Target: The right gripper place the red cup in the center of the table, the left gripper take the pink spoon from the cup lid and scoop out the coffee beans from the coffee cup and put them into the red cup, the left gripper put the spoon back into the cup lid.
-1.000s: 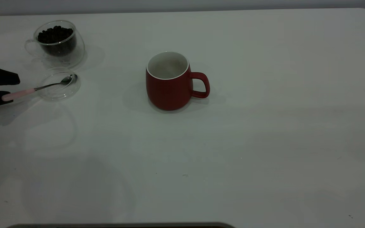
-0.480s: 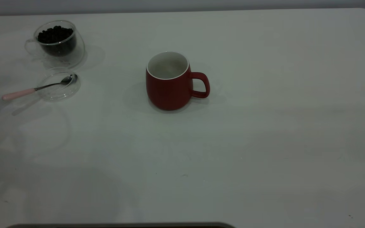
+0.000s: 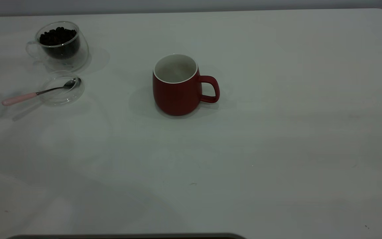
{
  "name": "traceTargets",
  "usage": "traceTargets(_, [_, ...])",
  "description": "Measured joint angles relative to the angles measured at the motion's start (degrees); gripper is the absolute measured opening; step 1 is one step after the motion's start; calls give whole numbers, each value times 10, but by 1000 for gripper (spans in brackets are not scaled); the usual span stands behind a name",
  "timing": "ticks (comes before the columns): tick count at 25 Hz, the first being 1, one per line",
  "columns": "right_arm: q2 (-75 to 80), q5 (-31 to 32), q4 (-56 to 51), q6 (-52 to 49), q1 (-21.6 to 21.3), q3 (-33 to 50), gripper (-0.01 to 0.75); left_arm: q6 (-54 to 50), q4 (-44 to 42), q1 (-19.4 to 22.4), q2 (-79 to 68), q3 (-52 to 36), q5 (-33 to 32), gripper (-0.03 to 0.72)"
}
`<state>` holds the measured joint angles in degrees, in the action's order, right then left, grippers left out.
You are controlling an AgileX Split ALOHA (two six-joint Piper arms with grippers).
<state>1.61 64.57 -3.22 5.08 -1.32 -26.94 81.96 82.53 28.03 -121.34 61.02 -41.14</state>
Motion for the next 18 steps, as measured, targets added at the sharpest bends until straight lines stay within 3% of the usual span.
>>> traceTargets(5, [0, 0, 0, 0, 0, 0, 589, -124, -119, -98, 88, -1, 76, 589])
traceTargets(10, [0, 0, 0, 0, 0, 0, 589, -345, -342, -164, 176, -1, 97, 589])
traceTargets(13, [0, 0, 0, 0, 0, 0, 589, -510, -498, -175, 228, -1, 59, 589])
traceTargets(18, [0, 0, 0, 0, 0, 0, 589, -767, -728, -176, 312, -1, -63, 589])
